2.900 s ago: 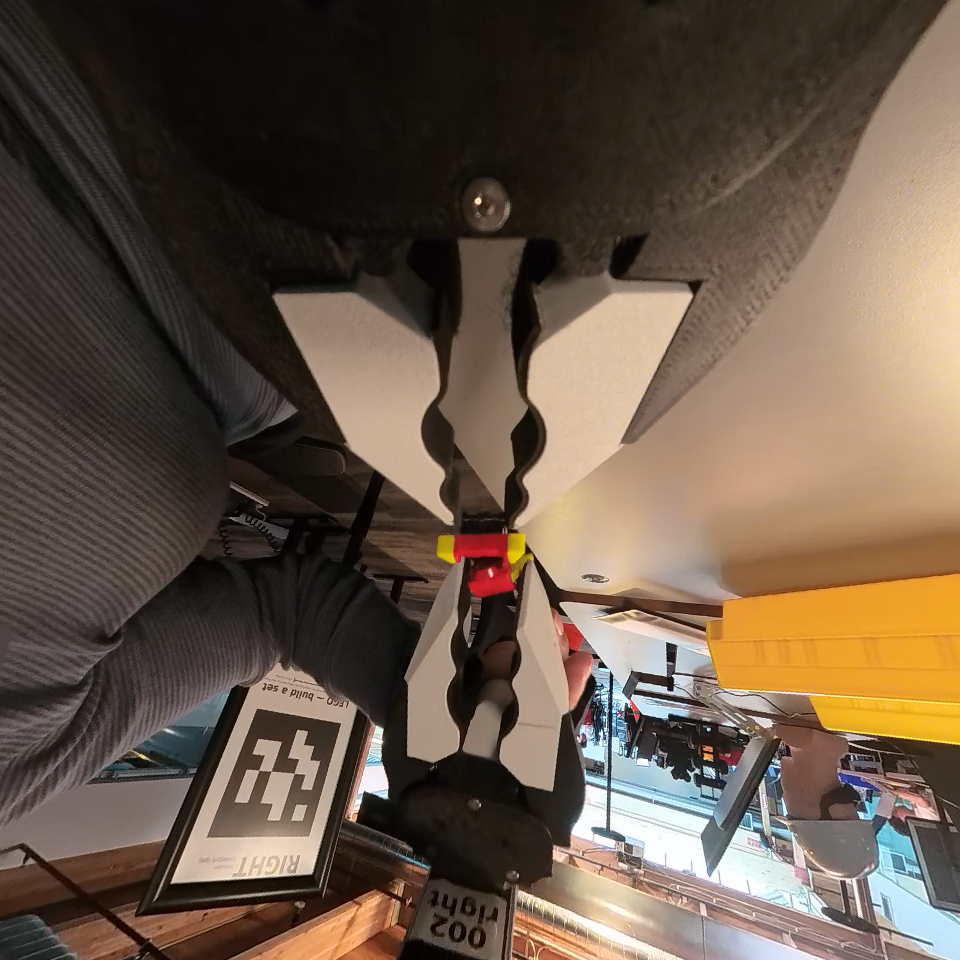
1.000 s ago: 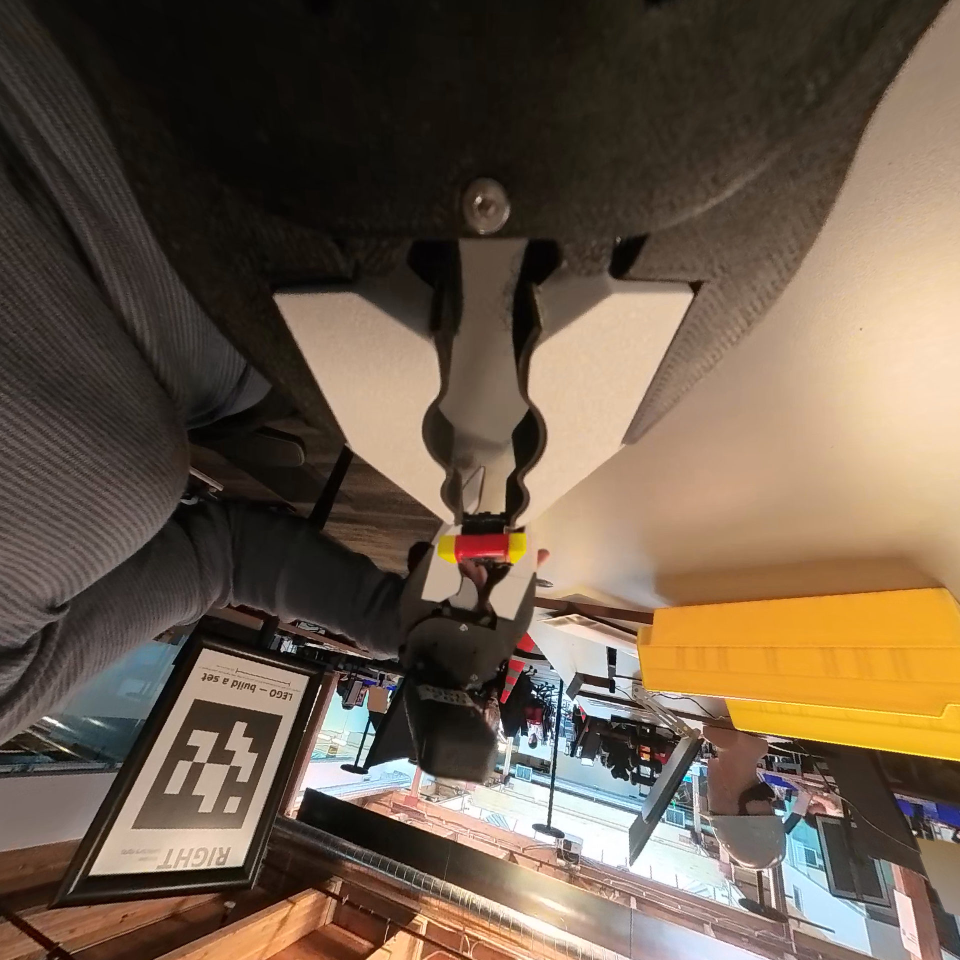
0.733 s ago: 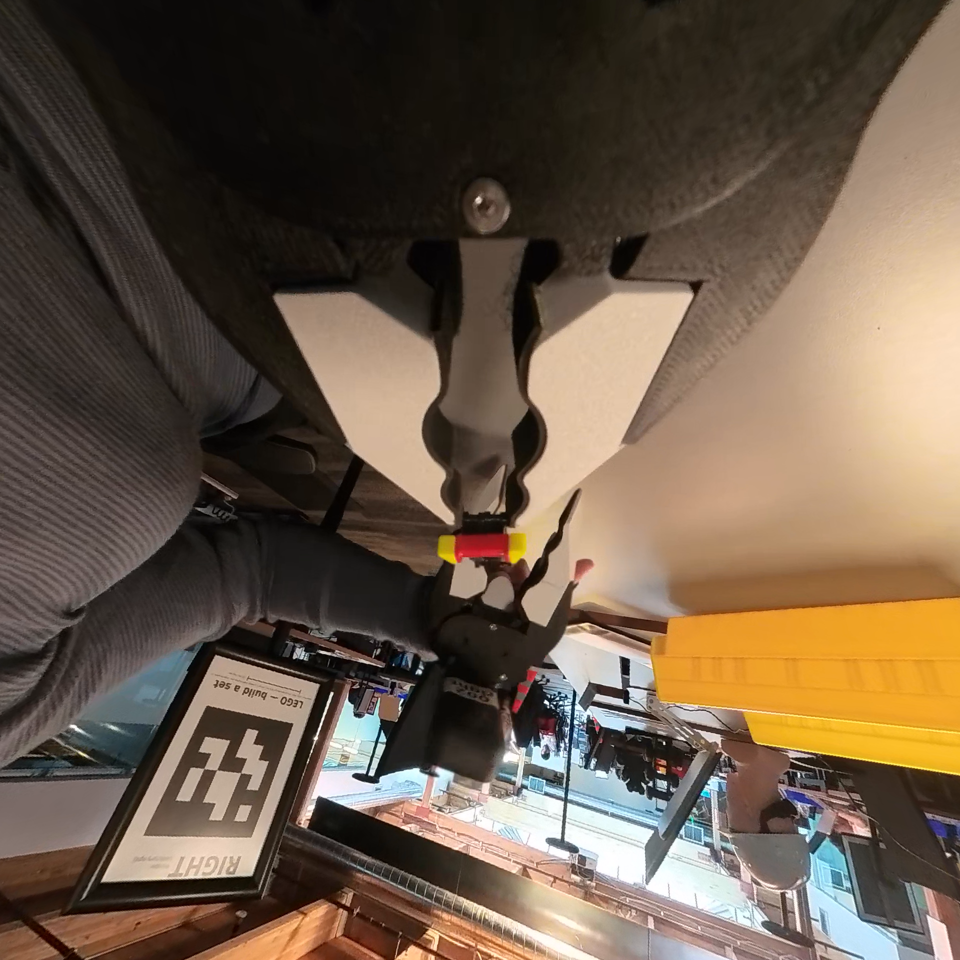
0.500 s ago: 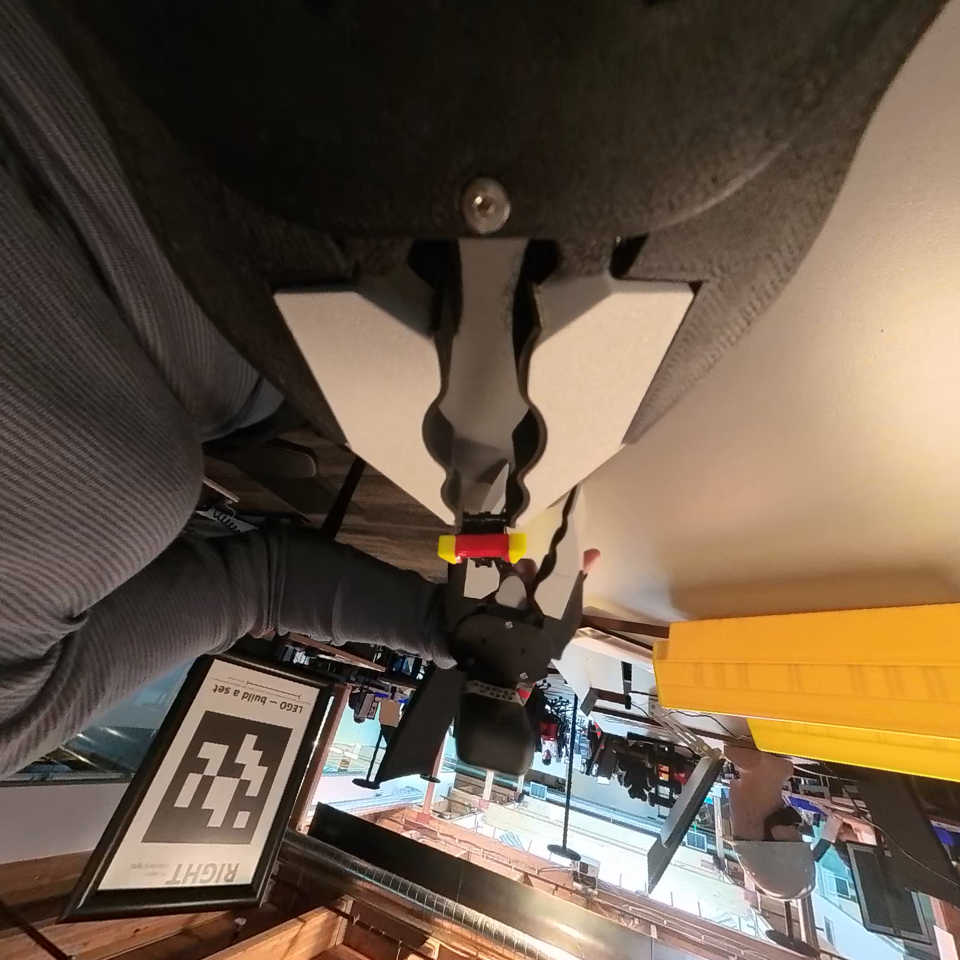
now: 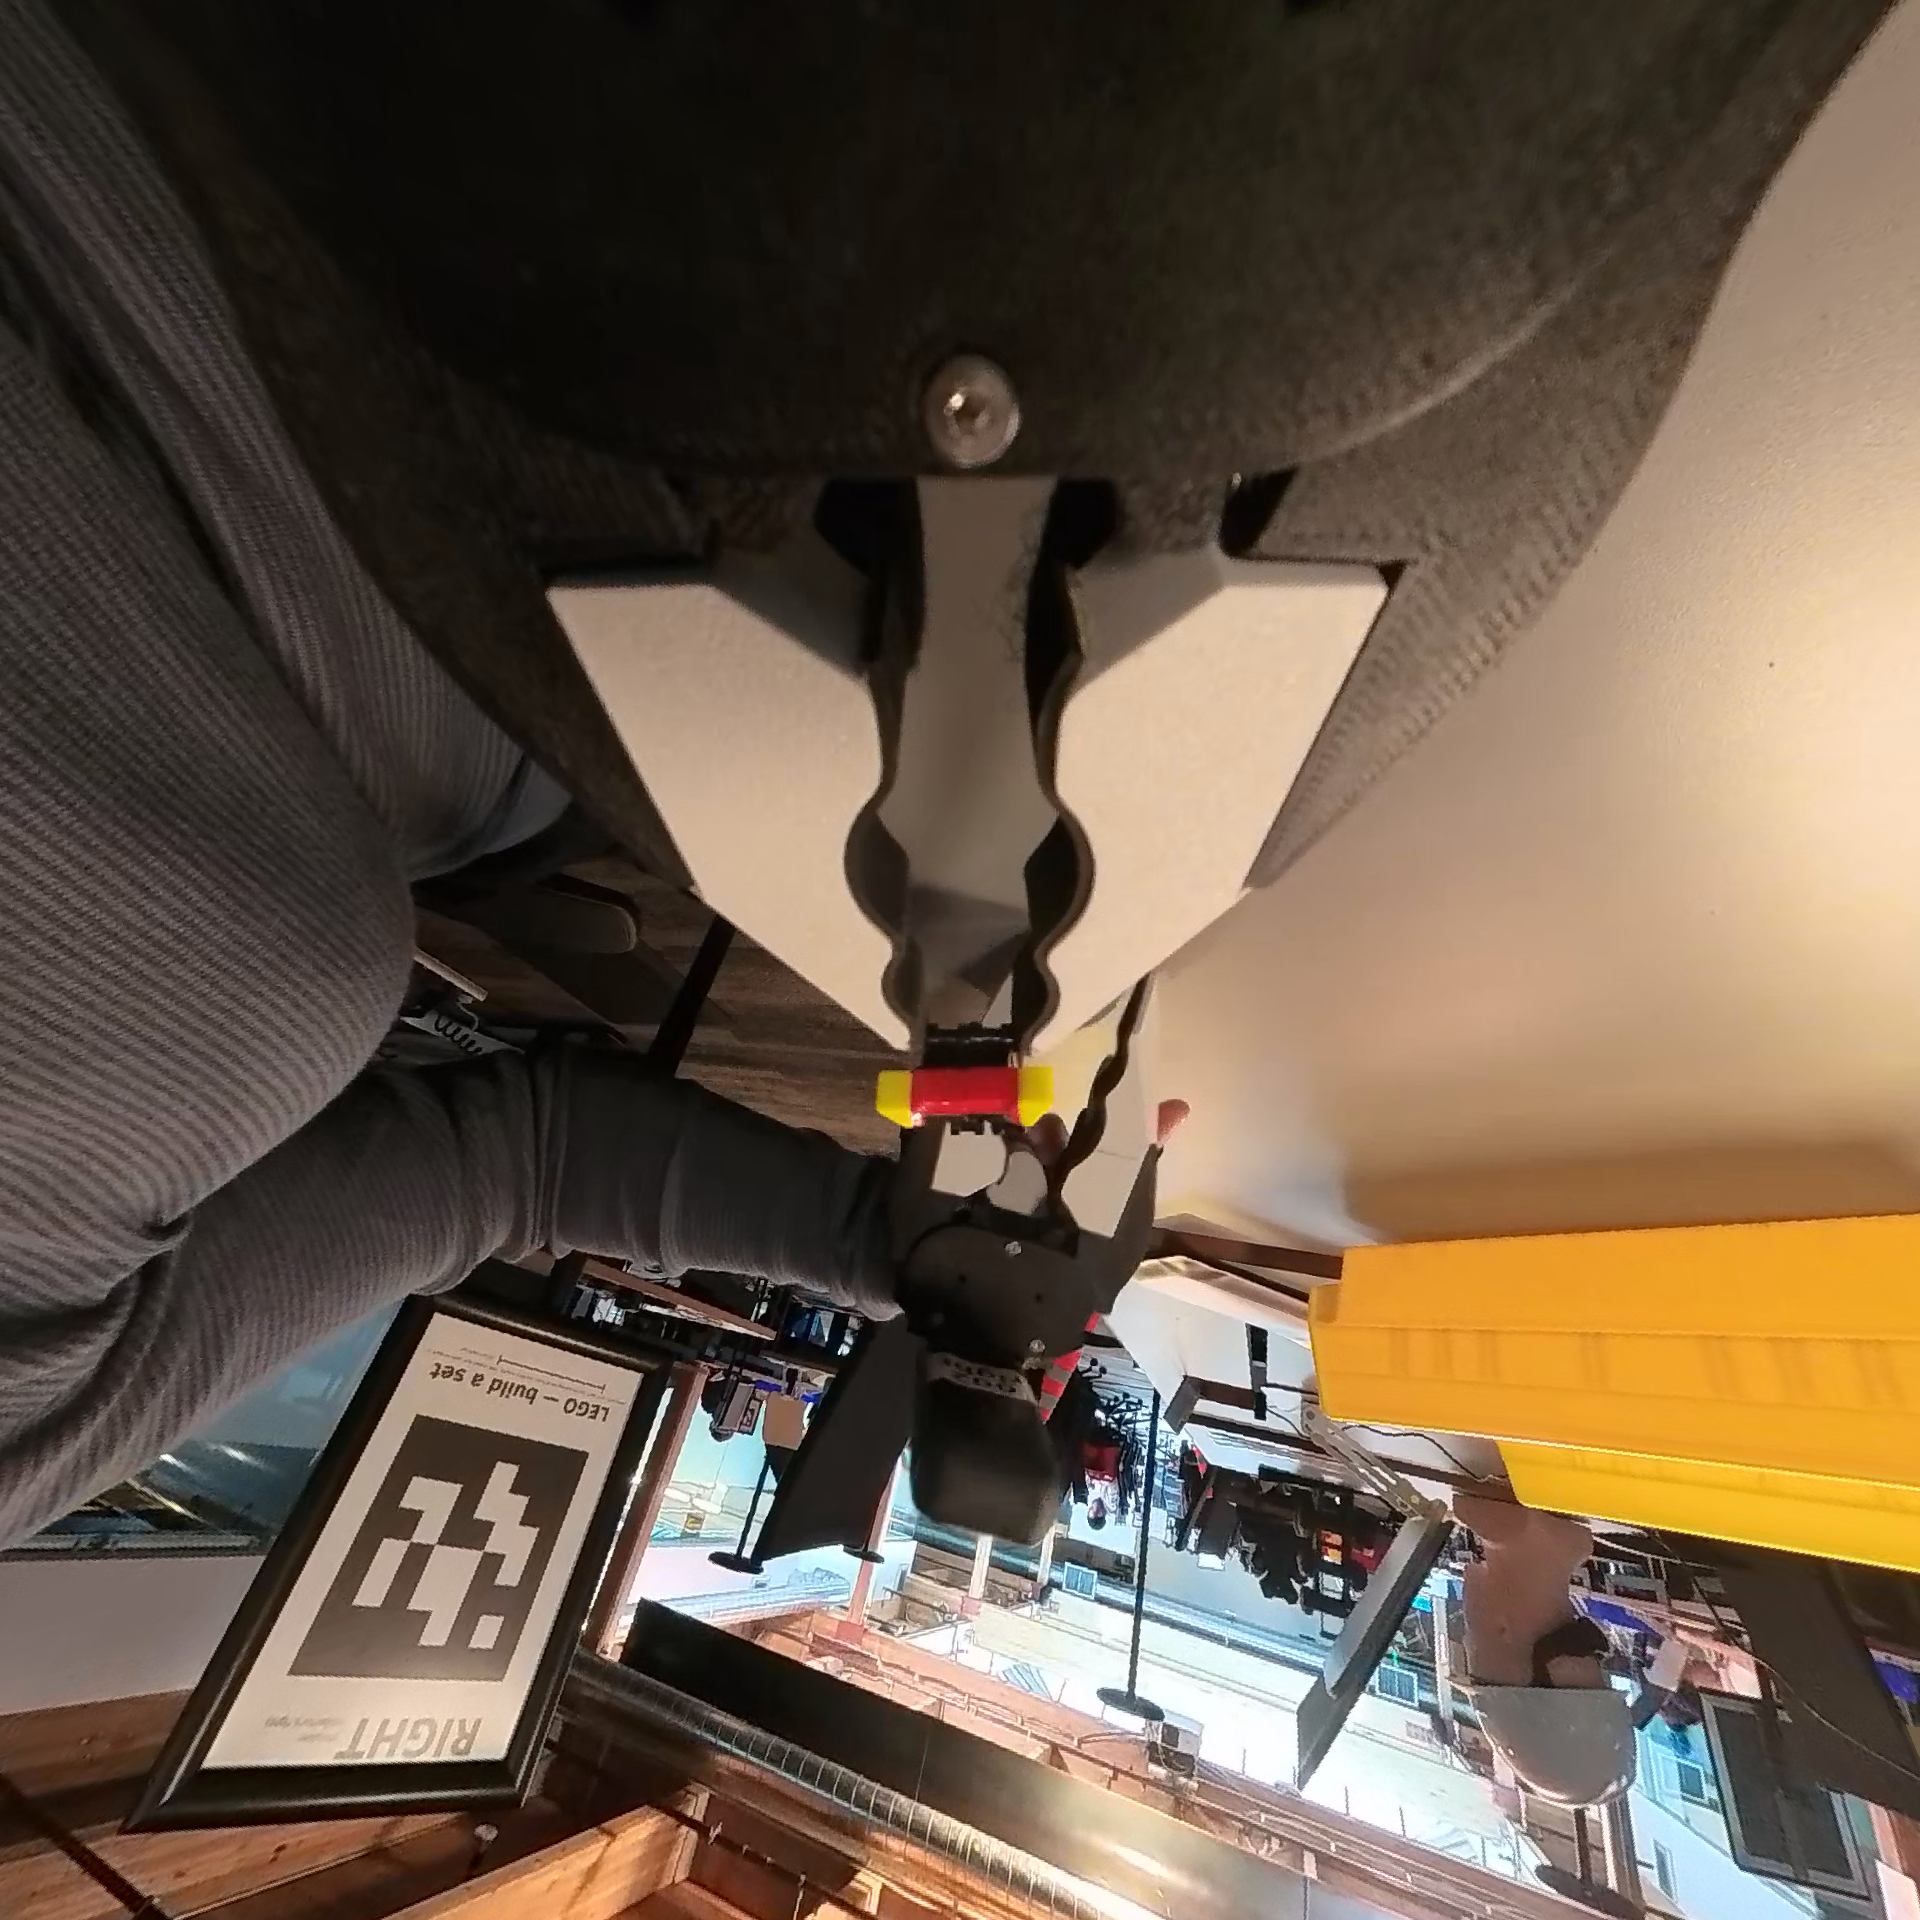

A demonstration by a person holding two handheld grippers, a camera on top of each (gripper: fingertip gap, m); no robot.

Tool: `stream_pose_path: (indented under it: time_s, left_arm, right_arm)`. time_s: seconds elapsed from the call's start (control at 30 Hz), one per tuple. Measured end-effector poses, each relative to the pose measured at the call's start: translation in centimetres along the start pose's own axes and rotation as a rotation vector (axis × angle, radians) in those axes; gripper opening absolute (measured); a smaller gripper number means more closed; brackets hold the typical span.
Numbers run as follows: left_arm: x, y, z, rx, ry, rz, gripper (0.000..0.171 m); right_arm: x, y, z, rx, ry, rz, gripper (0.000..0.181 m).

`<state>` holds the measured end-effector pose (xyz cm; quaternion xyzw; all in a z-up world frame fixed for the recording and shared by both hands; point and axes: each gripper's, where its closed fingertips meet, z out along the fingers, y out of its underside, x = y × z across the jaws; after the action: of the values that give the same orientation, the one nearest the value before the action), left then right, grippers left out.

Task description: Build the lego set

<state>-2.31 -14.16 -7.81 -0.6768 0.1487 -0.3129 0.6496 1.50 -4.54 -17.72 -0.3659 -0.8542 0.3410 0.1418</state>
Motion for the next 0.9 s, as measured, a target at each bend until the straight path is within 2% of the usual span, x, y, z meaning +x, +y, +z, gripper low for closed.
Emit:
stream_pose_path:
  time_s: [0.13,0.27,0.4,0.47,0.63,0.73,0.9]
  left_arm:
    - [0.0,0.0,0.0,-0.002,-0.001,0.004,0.015]
    - [0.1,0.1,0.1,-0.006,-0.003,0.012,0.015]
    - [0.2,0.2,0.2,-0.012,-0.007,0.034,0.015]
    - [0.3,0.2,0.3,-0.014,-0.005,0.043,0.015]
    - [0.4,0.2,0.3,-0.010,0.000,0.047,0.015]
    - [0.5,0.2,0.3,-0.011,0.003,0.051,0.015]
    - [0.7,0.3,0.4,-0.020,0.007,0.061,0.015]
  right_arm:
    - [0.2,0.1,0.6,0.010,0.017,0.006,0.020]
    - [0.2,-0.8,0.2,0.031,0.018,0.023,0.019]
    - [-0.6,-6.8,-2.5,0.251,-0.042,0.044,0.019]
    - [-1.6,-9.6,-3.6,0.314,-0.095,0.023,0.019]
    - [-3.9,-12.7,-3.3,0.272,-0.191,-0.073,0.019]
    - [-4.0,-12.6,-2.4,0.185,-0.190,-0.117,0.019]
    - [-4.3,-12.6,-1.9,0.129,-0.231,-0.114,0.019]
